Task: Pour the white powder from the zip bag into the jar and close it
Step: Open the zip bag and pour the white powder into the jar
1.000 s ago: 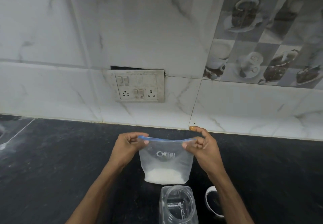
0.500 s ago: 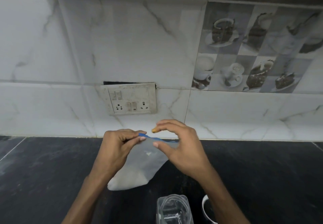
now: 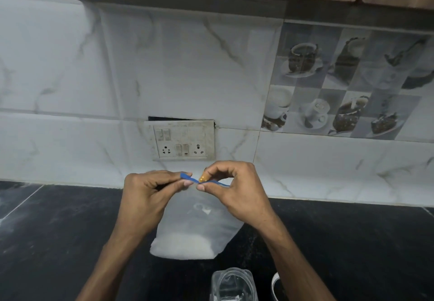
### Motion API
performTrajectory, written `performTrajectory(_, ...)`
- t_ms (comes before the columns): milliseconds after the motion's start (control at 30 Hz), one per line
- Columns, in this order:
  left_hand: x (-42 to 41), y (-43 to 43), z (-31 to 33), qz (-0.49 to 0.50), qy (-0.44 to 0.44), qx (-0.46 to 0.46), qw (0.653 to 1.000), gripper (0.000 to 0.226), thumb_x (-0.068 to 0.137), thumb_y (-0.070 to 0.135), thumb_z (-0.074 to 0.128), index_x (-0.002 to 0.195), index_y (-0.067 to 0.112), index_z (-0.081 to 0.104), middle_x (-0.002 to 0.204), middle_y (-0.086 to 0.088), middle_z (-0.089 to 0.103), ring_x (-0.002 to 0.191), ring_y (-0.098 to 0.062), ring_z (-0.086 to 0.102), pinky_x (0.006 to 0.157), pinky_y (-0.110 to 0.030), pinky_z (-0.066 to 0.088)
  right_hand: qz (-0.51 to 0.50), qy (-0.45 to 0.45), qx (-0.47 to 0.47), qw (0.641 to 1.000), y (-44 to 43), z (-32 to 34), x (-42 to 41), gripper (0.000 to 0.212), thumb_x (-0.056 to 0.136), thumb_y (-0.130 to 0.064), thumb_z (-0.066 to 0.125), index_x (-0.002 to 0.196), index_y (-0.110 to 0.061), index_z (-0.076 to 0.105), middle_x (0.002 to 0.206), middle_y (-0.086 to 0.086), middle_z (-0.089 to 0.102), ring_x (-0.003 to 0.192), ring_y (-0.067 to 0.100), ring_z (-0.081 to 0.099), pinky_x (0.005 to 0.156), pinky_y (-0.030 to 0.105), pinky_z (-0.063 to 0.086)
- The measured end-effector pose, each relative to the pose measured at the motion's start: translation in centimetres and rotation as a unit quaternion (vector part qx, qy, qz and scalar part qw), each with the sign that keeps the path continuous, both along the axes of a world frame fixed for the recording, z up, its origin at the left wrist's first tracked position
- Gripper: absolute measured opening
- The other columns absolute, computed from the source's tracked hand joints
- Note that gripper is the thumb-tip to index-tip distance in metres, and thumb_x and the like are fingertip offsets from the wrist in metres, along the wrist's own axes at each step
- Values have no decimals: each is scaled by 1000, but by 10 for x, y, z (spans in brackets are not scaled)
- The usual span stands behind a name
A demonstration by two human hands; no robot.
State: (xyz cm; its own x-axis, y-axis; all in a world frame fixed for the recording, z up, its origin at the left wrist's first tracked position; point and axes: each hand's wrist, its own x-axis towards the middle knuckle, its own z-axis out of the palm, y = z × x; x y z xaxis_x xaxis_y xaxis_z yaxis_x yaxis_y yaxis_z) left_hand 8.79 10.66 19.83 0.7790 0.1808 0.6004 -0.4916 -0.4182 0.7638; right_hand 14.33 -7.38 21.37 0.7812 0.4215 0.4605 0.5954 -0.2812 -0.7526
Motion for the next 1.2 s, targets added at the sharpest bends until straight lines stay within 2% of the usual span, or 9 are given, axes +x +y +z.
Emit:
performTrajectory(167, -3, -2, -4, 18, -3, -9, 1000, 14, 71, 16, 76, 84, 21, 78, 86, 17, 76, 79, -1, 72, 72, -10, 52, -3, 26, -16, 1000, -18, -11, 2, 7, 77, -12, 83, 79, -16, 77, 79, -10, 74, 76, 6, 68, 76, 15, 52)
performTrajectory(267, -4, 1, -3, 28, -8, -20, 999, 18, 72, 8, 78, 81, 23, 78, 85, 15, 76, 76, 0, 71, 71, -9, 52, -19, 41, -8, 999, -36, -21, 5, 9, 76, -10, 83, 76, -15, 76, 79, -8, 75, 76, 7, 69, 76, 20, 53)
performTrajectory(367, -5, 7, 0, 30, -11, -21, 999, 16, 71, 13, 77, 82, 24, 77, 85, 15, 76, 75, -3, 72, 72, -13, 55, -54, 65, 14, 996, -57, -31, 9, 9, 75, -9, 83, 75, -12, 76, 78, -4, 75, 75, 4, 67, 72, 21, 53)
performTrajectory(467, -6, 11, 0, 32, -3, -32, 999, 15, 70, 15, 77, 82, 24, 78, 85, 13, 77, 75, -5, 72, 72, -16, 57, -73, 70, 34, 994, -74, -37, 14, 9, 74, -5, 83, 73, -8, 75, 76, 3, 74, 71, 8, 66, 74, 20, 52)
performTrajectory(633, -5, 10, -8, 20, 20, -109, 994, 13, 68, 20, 76, 78, 27, 80, 83, 10, 78, 76, -3, 73, 72, -15, 57, -76, 81, 81, 991, -81, -36, 15, 13, 72, -1, 83, 69, -10, 74, 74, 5, 74, 70, 14, 67, 76, 23, 52)
performTrajectory(800, -5, 22, -16, 21, 40, -134, 990, 24, 74, 5, 74, 93, 19, 74, 82, 7, 78, 71, -5, 72, 72, -12, 56, -38, 57, 86, 994, -69, -8, 10, 10, 74, -5, 83, 73, -11, 75, 75, 2, 75, 70, 11, 68, 73, 22, 54)
performTrajectory(933, -6, 37, -20, 25, 63, -87, 994, 40, 75, -1, 76, 102, 26, 67, 94, 1, 76, 69, -15, 70, 72, -14, 55, -16, 43, 79, 996, -53, 13, 8, 9, 76, -6, 82, 74, -13, 76, 72, 0, 74, 67, 10, 64, 66, 30, 52)
performTrajectory(1067, -7, 32, -20, 24, 84, -12, 996, 24, 74, 7, 80, 89, 22, 71, 98, 10, 74, 76, -9, 69, 70, -14, 52, -17, 23, 67, 997, -44, 25, 6, 7, 77, -7, 82, 76, -10, 76, 67, -5, 72, 59, 4, 59, 57, 17, 44)
performTrajectory(1200, -3, 18, -16, -17, 91, 1, 996, 19, 69, 11, 84, 83, 18, 71, 96, 12, 75, 89, -5, 71, 83, -9, 49, -38, -2, 44, 998, -39, 27, 3, 9, 75, -11, 84, 73, -16, 76, 67, -1, 72, 58, 8, 57, 53, 18, 42)
